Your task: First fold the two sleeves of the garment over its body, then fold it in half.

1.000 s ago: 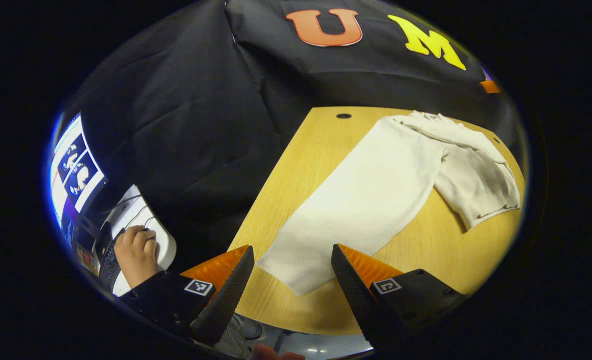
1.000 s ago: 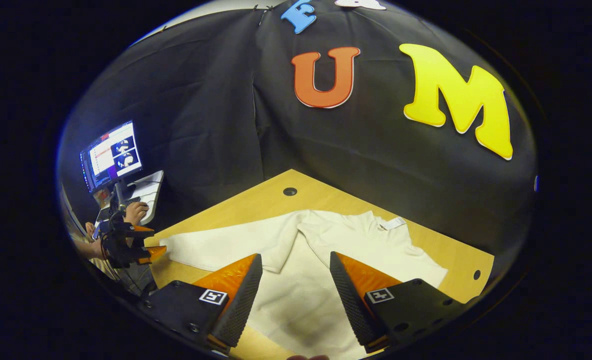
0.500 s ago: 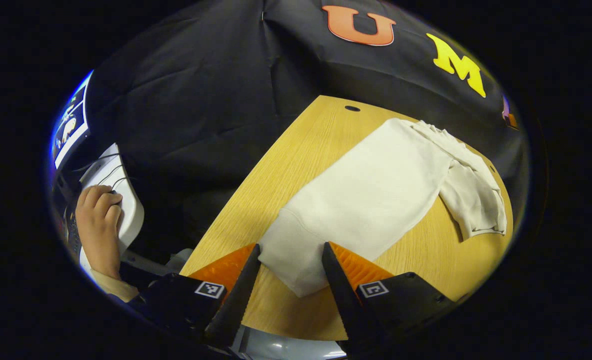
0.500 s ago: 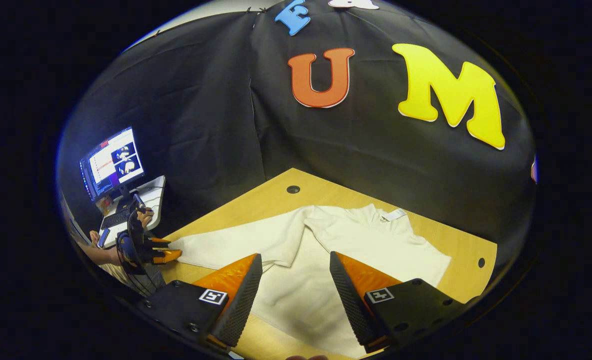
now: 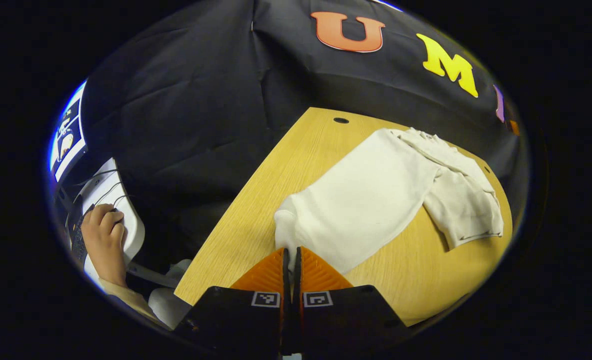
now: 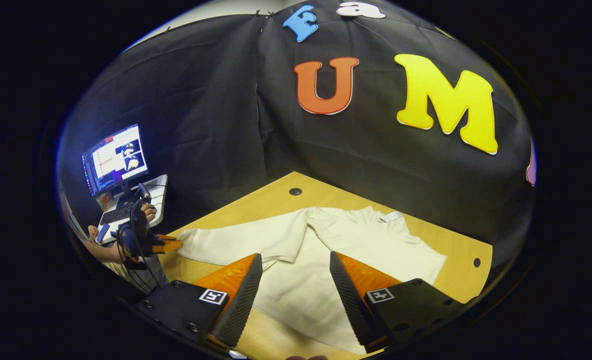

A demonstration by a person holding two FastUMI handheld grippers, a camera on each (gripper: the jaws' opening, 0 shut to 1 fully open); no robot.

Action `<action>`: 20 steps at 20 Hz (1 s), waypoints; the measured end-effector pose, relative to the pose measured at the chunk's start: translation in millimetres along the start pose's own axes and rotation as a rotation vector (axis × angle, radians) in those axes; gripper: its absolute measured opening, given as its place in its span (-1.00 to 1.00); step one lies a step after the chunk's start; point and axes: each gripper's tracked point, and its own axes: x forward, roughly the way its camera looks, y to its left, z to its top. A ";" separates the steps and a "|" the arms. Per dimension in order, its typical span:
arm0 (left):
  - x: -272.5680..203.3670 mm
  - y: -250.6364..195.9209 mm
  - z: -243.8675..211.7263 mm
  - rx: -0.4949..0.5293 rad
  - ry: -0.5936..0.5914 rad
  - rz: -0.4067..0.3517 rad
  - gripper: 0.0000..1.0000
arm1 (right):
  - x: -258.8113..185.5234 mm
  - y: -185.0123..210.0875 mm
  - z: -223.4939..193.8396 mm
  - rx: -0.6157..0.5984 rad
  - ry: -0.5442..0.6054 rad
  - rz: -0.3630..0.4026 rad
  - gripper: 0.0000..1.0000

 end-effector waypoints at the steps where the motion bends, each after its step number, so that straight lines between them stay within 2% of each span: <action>1: -4.3 -4.6 12.8 -0.026 -0.014 -0.016 -0.94 | -5.1 -3.8 -2.1 0.005 -0.005 -0.007 0.70; 5: -14.7 -24.8 84.9 -0.078 -0.090 -0.059 -0.94 | -25.2 -28.8 -8.0 0.046 -0.032 -0.048 0.70; 11: -8.5 -90.4 228.9 0.050 -0.242 -0.126 -0.94 | -59.5 -86.3 -10.2 0.180 -0.102 -0.136 0.70; 14: -10.1 -150.4 312.5 0.141 -0.336 -0.178 -0.94 | -88.7 -116.8 -21.0 0.244 -0.134 -0.199 0.70; 16: -11.3 -195.6 351.8 0.202 -0.381 -0.222 -0.94 | -109.7 -134.8 -25.5 0.284 -0.158 -0.241 0.70; 20: -28.5 -309.7 390.4 0.342 -0.455 -0.364 -0.94 | -153.7 -176.1 -43.3 0.341 -0.197 -0.348 0.70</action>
